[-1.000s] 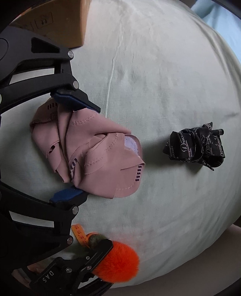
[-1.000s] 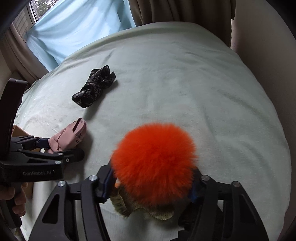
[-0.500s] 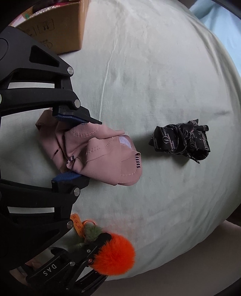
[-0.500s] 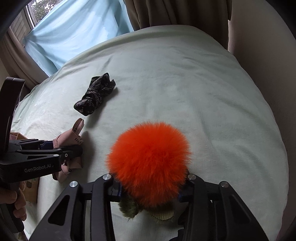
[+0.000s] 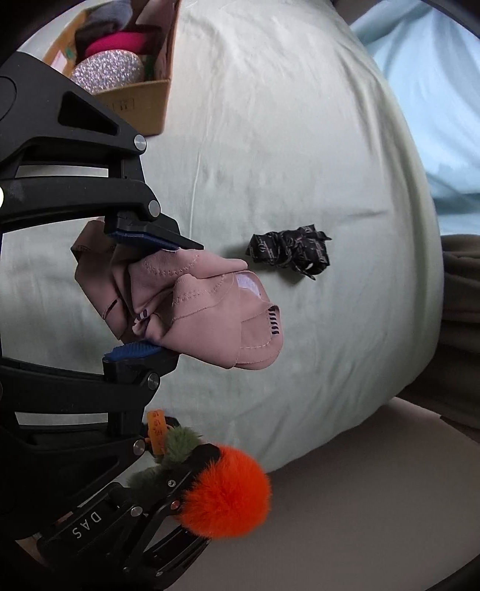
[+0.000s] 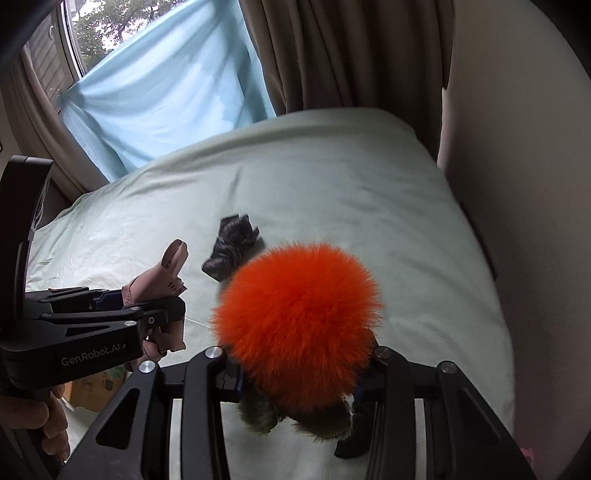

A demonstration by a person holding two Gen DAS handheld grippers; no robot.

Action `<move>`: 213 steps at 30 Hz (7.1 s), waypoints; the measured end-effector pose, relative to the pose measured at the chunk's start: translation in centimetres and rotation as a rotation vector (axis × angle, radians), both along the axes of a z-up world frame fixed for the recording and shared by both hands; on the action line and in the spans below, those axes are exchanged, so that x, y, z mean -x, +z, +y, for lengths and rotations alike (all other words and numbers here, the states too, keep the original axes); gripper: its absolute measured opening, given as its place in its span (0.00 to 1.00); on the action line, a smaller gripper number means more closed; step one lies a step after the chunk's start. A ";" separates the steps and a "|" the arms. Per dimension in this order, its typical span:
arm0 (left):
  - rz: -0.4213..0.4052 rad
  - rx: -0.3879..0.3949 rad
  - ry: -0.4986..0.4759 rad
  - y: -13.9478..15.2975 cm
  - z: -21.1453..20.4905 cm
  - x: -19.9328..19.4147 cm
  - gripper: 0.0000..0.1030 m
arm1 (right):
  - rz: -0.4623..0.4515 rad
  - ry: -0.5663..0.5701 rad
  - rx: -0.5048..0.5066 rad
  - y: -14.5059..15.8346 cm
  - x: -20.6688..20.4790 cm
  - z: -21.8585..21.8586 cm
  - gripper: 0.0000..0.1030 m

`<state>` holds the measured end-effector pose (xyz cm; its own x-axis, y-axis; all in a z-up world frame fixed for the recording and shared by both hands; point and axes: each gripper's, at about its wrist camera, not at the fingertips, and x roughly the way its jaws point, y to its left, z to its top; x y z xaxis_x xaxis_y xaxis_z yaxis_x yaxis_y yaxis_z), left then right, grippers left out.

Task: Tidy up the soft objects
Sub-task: 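Carry the pink cloth and orange pompom over the cardboard box, then open both tools to drop the cloth and pompom into the box, then lift both tools and move toward the black scarf and black sock, then grasp the black patterned scarf with the left tool while the right tool grasps the black sock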

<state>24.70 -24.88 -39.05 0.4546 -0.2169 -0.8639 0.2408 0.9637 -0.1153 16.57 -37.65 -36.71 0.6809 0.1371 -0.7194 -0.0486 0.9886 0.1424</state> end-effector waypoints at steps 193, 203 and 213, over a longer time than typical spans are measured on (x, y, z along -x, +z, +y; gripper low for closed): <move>-0.118 -0.118 -0.070 -5.4 0.3 -11.6 0.96 | 0.186 -0.366 0.046 -8.5 3.0 -5.5 0.94; -0.044 -0.125 -0.036 -10.9 0.2 -16.0 0.84 | 0.250 -0.354 0.055 -13.5 -0.1 -5.9 0.79; -0.003 -0.114 -0.066 -12.4 -0.5 -17.4 0.35 | 0.262 -0.330 0.117 -14.9 -0.4 -5.3 0.45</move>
